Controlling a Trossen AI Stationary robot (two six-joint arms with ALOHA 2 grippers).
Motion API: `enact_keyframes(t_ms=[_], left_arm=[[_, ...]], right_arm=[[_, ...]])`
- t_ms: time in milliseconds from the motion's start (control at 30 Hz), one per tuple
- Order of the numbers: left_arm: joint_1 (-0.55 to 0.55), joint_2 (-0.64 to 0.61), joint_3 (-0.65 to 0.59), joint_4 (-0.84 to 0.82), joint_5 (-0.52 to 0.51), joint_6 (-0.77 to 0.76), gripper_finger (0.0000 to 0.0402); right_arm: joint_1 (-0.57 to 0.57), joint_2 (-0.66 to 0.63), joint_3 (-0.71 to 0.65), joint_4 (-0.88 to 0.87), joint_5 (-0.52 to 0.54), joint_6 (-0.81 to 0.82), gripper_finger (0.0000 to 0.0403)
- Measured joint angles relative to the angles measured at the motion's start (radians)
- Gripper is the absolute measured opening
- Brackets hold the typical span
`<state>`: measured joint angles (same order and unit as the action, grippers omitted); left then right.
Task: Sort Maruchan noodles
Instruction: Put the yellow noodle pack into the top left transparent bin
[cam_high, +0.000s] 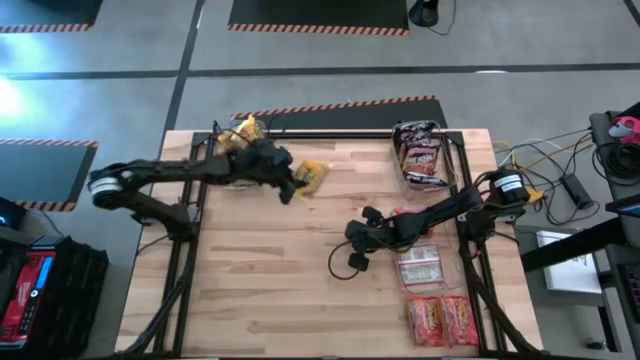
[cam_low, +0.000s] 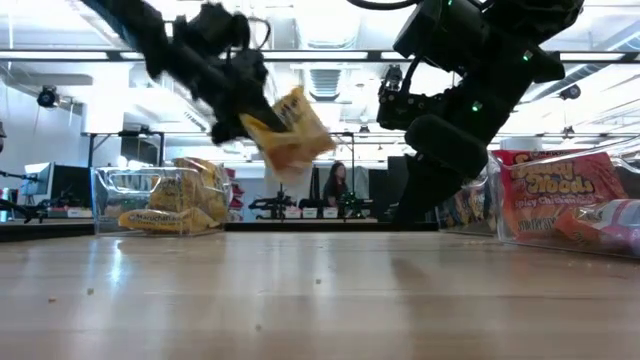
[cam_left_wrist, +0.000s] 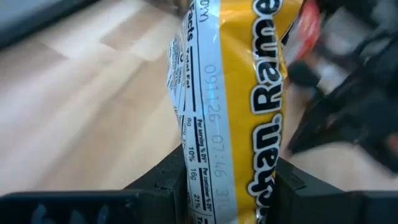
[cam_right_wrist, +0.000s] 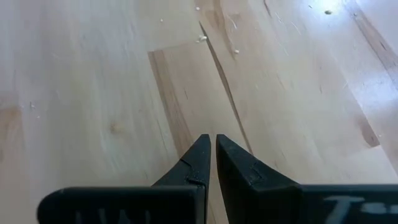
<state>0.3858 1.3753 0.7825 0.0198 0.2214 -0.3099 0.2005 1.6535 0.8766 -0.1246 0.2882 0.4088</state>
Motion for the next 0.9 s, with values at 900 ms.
enact_keyframes(t_ms=[900], left_arm=[[0.148, -0.442, 0.059, -0.933, -0.51, 0.294, 0.0113]], right_arm=[[-0.001, 0.0, 0.001, 0.01, 0.053, -0.005, 0.0018]])
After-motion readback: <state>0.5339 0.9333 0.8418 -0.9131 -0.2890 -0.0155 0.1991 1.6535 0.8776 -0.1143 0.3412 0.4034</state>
